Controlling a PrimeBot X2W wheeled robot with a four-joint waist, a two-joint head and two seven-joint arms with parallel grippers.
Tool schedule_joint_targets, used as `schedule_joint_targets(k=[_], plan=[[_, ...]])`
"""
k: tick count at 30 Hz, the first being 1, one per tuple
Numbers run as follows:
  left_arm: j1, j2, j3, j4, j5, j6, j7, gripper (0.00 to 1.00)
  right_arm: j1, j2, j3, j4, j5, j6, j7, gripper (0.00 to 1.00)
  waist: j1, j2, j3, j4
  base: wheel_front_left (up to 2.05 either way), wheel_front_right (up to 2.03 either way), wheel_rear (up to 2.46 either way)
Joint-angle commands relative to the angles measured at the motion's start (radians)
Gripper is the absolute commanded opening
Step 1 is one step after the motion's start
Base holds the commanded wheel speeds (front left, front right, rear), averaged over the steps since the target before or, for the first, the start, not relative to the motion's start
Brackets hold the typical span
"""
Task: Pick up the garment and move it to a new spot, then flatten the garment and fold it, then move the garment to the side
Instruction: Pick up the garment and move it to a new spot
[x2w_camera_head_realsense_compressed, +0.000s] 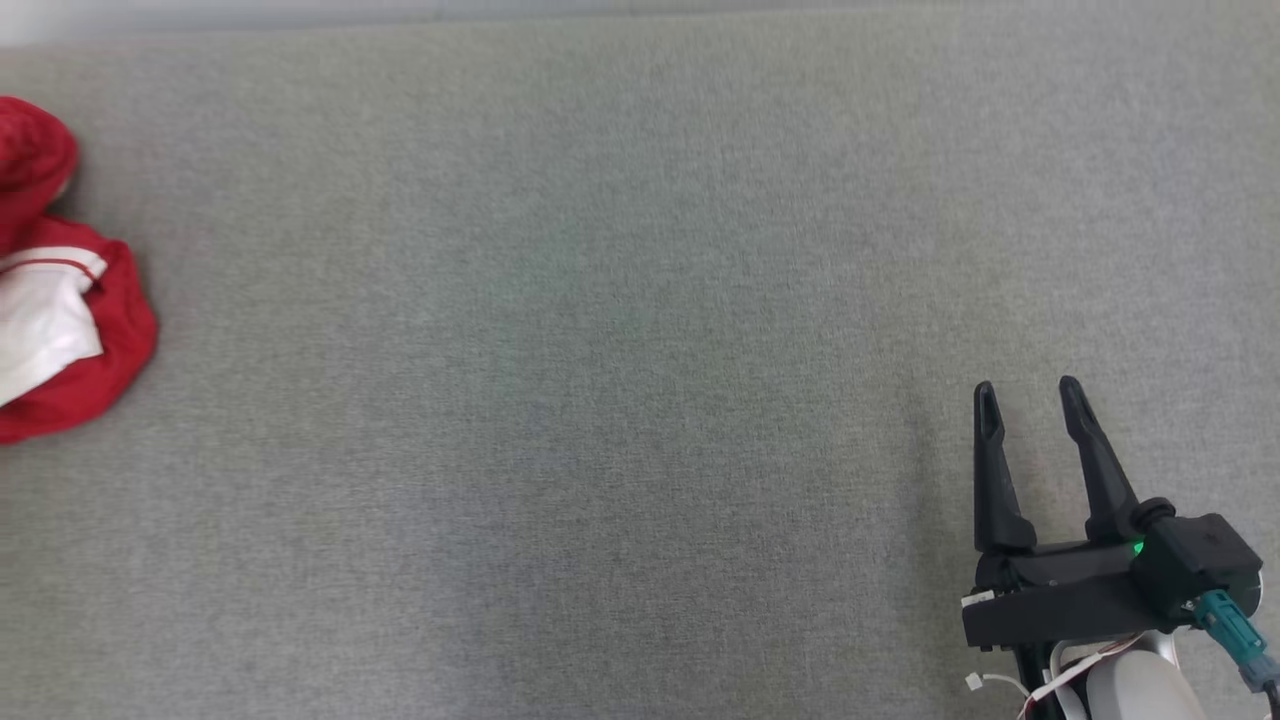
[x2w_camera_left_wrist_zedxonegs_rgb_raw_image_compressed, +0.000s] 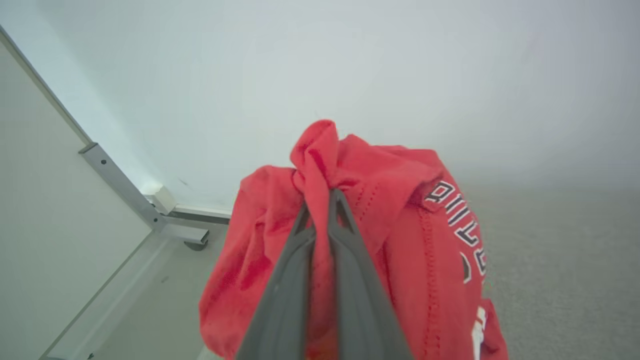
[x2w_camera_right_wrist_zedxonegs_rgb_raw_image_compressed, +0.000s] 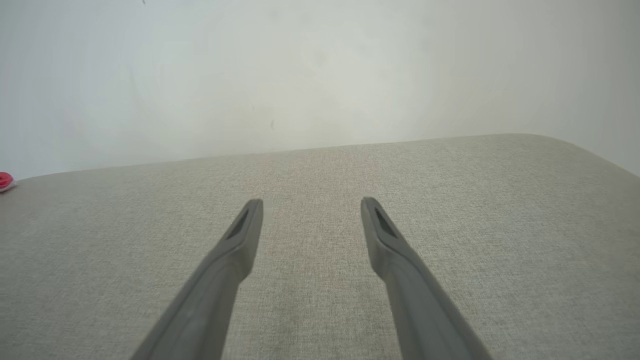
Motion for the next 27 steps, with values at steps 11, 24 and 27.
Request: schedule_joint_targets(k=[11,24,27], plan=[[-0.099,0.020,-0.045,-0.260,0.045,0.010,-0.014,0.00,0.034,-0.002,0.021,0.026,0.059,-0.002,-0.003,1.00,0.0000,0.0000,-0.101,-0.010,0.00,0.00,0.00],[-0.188,-0.129,-0.185,-0.582,0.053,0.041,0.127,0.00,0.064,-0.002,0.048,0.046,0.120,-0.002,-0.003,1.00,0.0000,0.0000,-0.166,-0.145,0.00,0.00,0.00],[-0.191,-0.172,-0.224,-0.613,0.053,0.043,0.145,0.00,0.063,-0.002,0.057,0.049,0.129,-0.002,-0.003,1.00,0.0000,0.0000,-0.172,-0.193,0.00,0.00,0.00]])
